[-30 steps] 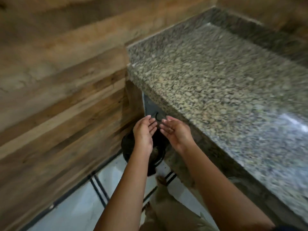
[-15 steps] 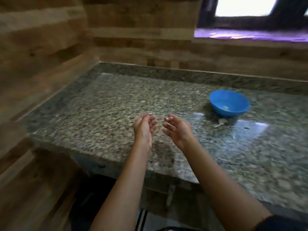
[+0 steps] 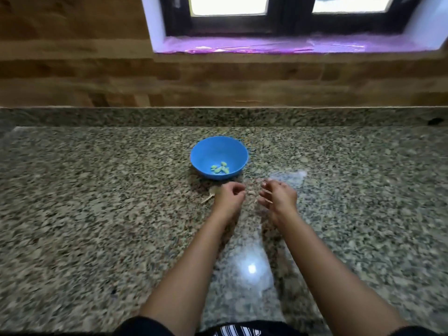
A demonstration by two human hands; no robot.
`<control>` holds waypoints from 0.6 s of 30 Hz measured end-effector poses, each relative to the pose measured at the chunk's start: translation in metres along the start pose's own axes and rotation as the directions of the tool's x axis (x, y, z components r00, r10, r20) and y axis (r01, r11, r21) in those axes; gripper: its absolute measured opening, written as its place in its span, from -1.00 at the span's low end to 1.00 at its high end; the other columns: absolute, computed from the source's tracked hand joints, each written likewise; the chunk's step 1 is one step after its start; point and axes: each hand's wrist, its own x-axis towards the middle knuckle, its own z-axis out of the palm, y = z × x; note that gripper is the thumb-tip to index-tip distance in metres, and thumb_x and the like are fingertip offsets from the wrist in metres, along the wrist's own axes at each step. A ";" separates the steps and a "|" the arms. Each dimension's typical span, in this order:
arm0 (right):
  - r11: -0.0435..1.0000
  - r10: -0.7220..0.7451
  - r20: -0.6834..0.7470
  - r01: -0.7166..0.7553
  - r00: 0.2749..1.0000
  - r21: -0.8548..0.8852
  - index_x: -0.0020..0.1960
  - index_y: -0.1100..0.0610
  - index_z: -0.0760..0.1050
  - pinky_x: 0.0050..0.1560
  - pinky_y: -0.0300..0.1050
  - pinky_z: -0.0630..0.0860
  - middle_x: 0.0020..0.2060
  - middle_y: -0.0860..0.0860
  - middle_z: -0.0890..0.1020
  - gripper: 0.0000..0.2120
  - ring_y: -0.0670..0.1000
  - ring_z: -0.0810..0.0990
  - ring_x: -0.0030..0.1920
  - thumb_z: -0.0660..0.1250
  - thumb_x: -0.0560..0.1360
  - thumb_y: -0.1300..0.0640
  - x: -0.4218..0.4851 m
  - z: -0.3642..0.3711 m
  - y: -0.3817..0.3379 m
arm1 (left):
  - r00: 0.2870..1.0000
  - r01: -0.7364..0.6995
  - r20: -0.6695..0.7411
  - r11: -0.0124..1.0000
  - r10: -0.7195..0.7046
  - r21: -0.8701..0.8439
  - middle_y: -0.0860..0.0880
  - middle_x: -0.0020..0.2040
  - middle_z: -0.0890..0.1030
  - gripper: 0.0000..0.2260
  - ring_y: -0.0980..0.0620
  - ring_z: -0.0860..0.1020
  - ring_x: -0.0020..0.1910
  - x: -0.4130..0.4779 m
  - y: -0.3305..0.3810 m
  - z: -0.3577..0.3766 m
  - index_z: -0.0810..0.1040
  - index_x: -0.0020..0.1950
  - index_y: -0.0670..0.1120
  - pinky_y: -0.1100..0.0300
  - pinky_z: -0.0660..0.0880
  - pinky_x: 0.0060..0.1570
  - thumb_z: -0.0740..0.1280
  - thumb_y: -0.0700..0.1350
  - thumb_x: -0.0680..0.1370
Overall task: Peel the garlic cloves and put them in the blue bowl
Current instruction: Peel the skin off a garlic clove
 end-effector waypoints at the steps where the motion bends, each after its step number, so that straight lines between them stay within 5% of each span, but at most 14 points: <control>1: 1.000 -0.006 -0.016 0.006 1.000 -0.001 -0.18 0.17 0.46 -0.57 -0.29 0.36 -0.36 0.03 0.53 -0.85 -0.01 0.45 -0.43 0.22 0.57 0.22 0.009 -0.007 -0.004 | 1.000 -0.010 -0.004 1.000 0.010 0.021 -0.11 0.14 0.61 -0.75 -0.04 0.56 0.14 0.003 0.006 0.003 0.56 0.20 -0.18 0.24 0.41 0.08 0.29 -0.21 0.53; 8: 1.000 0.018 0.017 -0.018 1.000 0.016 -0.24 0.16 0.44 -0.61 -0.30 0.39 -0.37 0.05 0.54 -0.80 -0.07 0.47 -0.51 0.27 0.56 0.16 0.044 -0.028 -0.014 | 0.995 -0.093 0.055 0.945 0.079 0.314 -0.21 0.08 0.55 -0.83 -0.14 0.51 0.10 0.021 0.026 0.028 0.57 0.06 -0.24 0.14 0.35 0.07 0.27 -0.20 0.55; 15: 0.996 0.076 0.090 -0.079 0.993 0.034 -0.18 0.16 0.46 -0.44 -0.20 0.39 -0.33 0.05 0.54 -0.84 -0.05 0.48 -0.44 0.24 0.57 0.17 0.043 -0.025 -0.011 | 0.941 -0.191 -0.280 0.981 0.190 0.022 -0.12 -0.07 0.62 -0.88 -0.01 0.55 -0.08 0.007 0.050 0.007 0.61 0.00 -0.22 0.24 0.40 -0.07 0.33 -0.20 0.53; 18: 0.995 0.091 0.116 -0.093 0.989 0.017 -0.14 0.18 0.47 -0.39 -0.16 0.42 -0.31 0.06 0.55 -0.88 -0.01 0.49 -0.38 0.24 0.57 0.20 0.038 -0.021 -0.008 | 0.901 -0.165 -0.414 0.985 0.132 -0.044 -0.13 -0.05 0.64 -0.85 -0.03 0.58 -0.05 0.017 0.055 -0.016 0.61 0.04 -0.22 0.16 0.45 -0.01 0.32 -0.19 0.55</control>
